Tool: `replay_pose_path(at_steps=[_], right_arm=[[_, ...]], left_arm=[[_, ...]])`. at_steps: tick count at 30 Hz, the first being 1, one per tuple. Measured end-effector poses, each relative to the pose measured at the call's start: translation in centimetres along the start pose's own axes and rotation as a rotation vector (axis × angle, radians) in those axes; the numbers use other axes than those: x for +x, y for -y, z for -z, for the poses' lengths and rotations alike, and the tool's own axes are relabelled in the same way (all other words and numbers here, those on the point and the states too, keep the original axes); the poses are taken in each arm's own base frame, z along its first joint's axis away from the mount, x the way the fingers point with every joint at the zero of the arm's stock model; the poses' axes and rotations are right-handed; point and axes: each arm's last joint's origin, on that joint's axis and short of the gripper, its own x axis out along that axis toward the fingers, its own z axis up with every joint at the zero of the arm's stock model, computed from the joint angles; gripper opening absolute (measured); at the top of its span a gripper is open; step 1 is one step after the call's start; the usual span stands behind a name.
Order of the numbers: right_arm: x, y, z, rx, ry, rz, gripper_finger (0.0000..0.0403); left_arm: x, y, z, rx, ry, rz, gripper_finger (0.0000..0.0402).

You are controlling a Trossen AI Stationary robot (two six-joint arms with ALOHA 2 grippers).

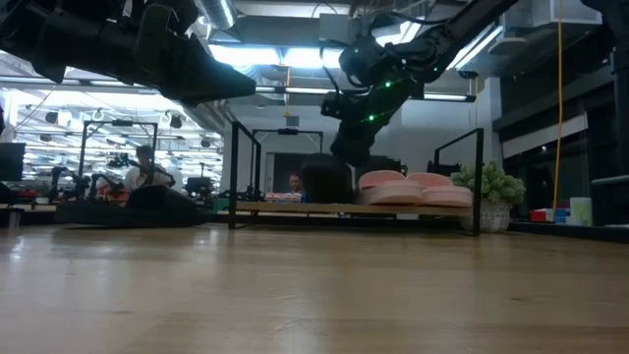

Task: Pick and place slides into the shelf
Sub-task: Put the right black slipper on the shelf

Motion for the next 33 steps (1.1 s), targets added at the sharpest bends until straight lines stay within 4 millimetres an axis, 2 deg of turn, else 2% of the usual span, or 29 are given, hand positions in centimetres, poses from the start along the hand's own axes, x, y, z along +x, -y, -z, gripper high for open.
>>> replay_pose_path(at_steps=[4, 22, 33], right_arm=[[0.51, -0.34, 0.14, -0.003, -0.003, 0.001, 0.0006], [0.52, -0.38, 0.15, -0.11, -0.004, -0.002, 0.001], [0.49, -0.5, 0.22, -0.113, -0.013, -0.01, 0.0066]], left_arm=[[0.0, 0.0, 0.0, 0.0, 0.0, 0.0, 0.0073], [0.0, 0.0, 0.0, 0.0, 0.0, 0.0, 0.0073], [0.0, 0.0, 0.0, 0.0, 0.0, 0.0, 0.0073]])
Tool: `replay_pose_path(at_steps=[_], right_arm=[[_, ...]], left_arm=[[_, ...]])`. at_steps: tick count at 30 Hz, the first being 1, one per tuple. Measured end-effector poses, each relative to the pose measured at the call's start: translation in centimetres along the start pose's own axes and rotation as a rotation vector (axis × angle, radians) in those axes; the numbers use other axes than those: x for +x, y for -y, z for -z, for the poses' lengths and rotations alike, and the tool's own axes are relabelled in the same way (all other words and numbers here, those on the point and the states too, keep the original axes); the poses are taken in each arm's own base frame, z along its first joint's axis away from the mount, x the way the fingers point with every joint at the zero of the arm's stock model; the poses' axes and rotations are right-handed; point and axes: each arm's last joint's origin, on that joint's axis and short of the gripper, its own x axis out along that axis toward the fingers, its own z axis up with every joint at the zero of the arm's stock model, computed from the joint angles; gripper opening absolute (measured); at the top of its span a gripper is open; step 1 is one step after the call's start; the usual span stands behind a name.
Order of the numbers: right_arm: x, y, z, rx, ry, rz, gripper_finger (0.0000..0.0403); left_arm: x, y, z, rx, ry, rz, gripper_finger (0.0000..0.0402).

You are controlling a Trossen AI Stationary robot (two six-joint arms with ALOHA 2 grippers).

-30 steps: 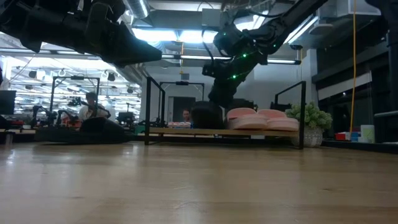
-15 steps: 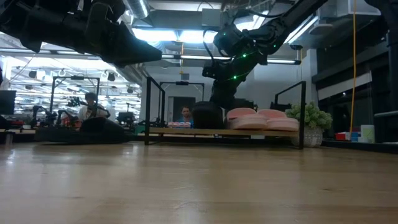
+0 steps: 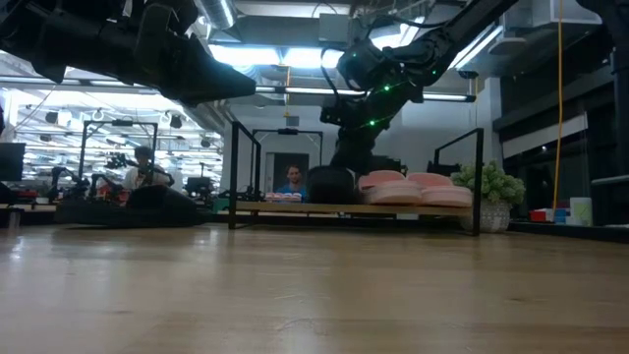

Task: Pick and place slides into the shelf
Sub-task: Put the right black slipper on the shelf, then put the black slipper on the shelf

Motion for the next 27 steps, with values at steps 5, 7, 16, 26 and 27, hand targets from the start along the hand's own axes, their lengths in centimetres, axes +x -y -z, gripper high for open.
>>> replay_pose_path(at_steps=[5, 7, 16, 26, 27], right_arm=[[-0.2, -0.5, -0.2, -0.011, 0.0, -0.013, 0.0072], [-0.3, -0.7, -0.4, -0.015, 0.005, -0.015, 0.0073], [-0.3, -0.8, -0.5, -0.016, 0.011, -0.015, 0.0073], [-1.3, -1.3, -1.3, -0.011, 0.047, -0.048, 0.0074], [-1.6, -1.2, -1.4, -0.009, 0.054, -0.046, 0.0074]], left_arm=[[0.0, 0.0, 0.0, 0.0, 0.0, 0.0, 0.0073], [0.0, 0.0, 0.0, 0.0, 0.0, 0.0, 0.0073], [0.0, 0.0, 0.0, 0.0, 0.0, 0.0, 0.0073], [0.0, 0.0, 0.0, 0.0, 0.0, 0.0, 0.0073], [0.0, 0.0, 0.0, 0.0, 0.0, 0.0, 0.0073]])
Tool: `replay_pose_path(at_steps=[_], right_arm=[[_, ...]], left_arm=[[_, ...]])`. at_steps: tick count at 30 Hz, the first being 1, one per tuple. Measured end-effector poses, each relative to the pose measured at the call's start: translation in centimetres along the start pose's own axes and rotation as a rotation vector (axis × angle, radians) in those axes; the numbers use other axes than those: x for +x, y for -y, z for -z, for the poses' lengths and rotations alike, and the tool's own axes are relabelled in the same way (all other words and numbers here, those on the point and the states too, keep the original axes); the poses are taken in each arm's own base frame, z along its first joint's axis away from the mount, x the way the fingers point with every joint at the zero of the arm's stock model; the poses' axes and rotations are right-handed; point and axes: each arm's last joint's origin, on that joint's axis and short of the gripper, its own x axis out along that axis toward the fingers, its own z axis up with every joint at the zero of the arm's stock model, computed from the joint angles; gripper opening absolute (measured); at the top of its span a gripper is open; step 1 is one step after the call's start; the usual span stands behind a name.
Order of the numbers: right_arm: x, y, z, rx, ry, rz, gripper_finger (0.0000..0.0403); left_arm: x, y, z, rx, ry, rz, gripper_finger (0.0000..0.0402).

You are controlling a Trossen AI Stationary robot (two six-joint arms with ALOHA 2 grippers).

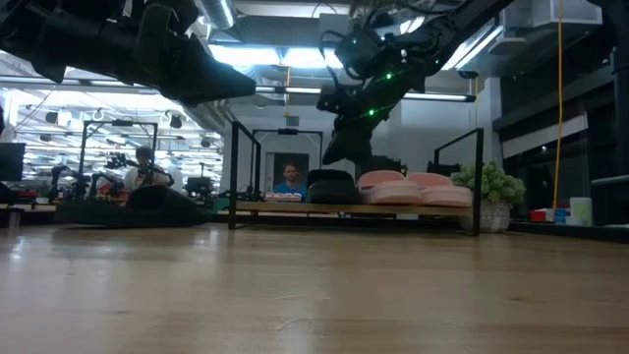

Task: Pick and place slides into the shelf
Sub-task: Put the black slipper on the shelf

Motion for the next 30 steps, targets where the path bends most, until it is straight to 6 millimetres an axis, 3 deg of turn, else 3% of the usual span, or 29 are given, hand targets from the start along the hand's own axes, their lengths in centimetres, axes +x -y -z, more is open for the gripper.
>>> replay_pose_path(at_steps=[9, 14, 19, 23, 26, 30], right_arm=[[-3.5, 0.6, -2.1, 0.011, 0.097, 0.02, 0.0068], [-7.4, 1.5, -3.7, 0.025, 0.202, 0.047, 0.0011], [-11.8, 3.0, -4.5, 0.055, 0.299, 0.079, 0.0005], [-14.2, 3.7, -4.2, 0.143, 0.338, 0.011, 0.0004], [-14.6, 3.4, -3.7, 0.216, 0.342, -0.079, 0.0003], [-12.9, 0.7, -1.5, 0.238, 0.355, -0.15, 0.0002]], left_arm=[[0.0, 0.0, 0.0, 0.0, 0.0, 0.0, 0.0073], [0.0, 0.0, 0.0, 0.0, 0.0, 0.0, 0.0073], [0.0, 0.0, 0.0, 0.0, 0.0, 0.0, 0.0073], [0.0, 0.0, 0.0, 0.007, 0.0, 0.0, 0.0073], [0.0, 0.0, 0.0, 0.007, 0.0, -0.004, 0.0073], [0.0, -0.1, 0.0, 0.043, -0.001, -0.026, 0.0073]])
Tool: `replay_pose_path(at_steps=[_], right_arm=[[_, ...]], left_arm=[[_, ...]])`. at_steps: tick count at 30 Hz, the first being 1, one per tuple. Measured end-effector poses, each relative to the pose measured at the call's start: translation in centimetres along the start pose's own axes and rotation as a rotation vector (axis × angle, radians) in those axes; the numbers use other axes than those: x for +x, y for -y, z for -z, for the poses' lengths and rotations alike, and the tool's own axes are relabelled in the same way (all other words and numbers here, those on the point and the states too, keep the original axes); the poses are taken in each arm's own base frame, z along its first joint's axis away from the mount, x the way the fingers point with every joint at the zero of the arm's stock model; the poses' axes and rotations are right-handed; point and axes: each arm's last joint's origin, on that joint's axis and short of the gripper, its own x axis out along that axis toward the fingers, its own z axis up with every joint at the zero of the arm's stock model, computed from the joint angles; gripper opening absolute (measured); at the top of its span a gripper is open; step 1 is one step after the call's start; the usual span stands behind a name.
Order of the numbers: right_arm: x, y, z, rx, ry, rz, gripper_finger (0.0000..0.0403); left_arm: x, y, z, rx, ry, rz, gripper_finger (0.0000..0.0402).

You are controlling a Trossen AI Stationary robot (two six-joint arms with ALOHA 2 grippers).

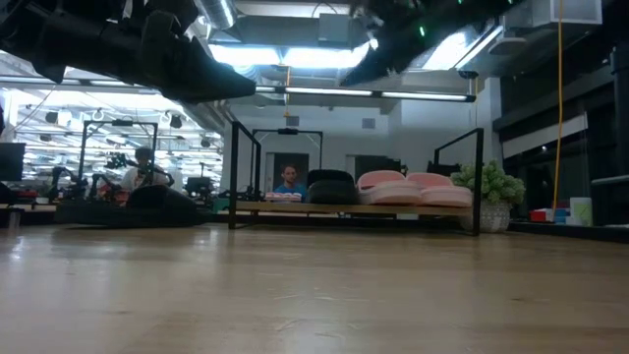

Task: Pick and place slides into the shelf
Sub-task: Put the black slipper on the shelf

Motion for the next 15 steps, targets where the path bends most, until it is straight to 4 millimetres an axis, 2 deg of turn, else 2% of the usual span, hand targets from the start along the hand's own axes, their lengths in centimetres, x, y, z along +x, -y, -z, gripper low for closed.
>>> replay_pose_path(at_steps=[3, 7, 11, 15], right_arm=[[0.2, -1.3, 2.4, 0.044, 0.05, -0.047, 0.0002], [-0.5, -2.5, 4.4, 0.078, 0.155, -0.108, 0.0001], [-1.9, -3.0, 5.6, 0.11, 0.227, -0.103, 0.0002], [-2.9, -3.7, 6.8, 0.109, 0.268, -0.108, 0.0002]], left_arm=[[0.0, 0.0, 0.0, 0.016, 0.0, -0.004, 0.0073], [0.0, 0.0, 0.0, 0.042, 0.001, -0.007, 0.0073], [-0.4, -0.6, -0.9, 0.076, 0.034, -0.037, 0.0062], [-1.4, -1.8, -1.9, 0.067, 0.04, -0.066, 0.0029]])
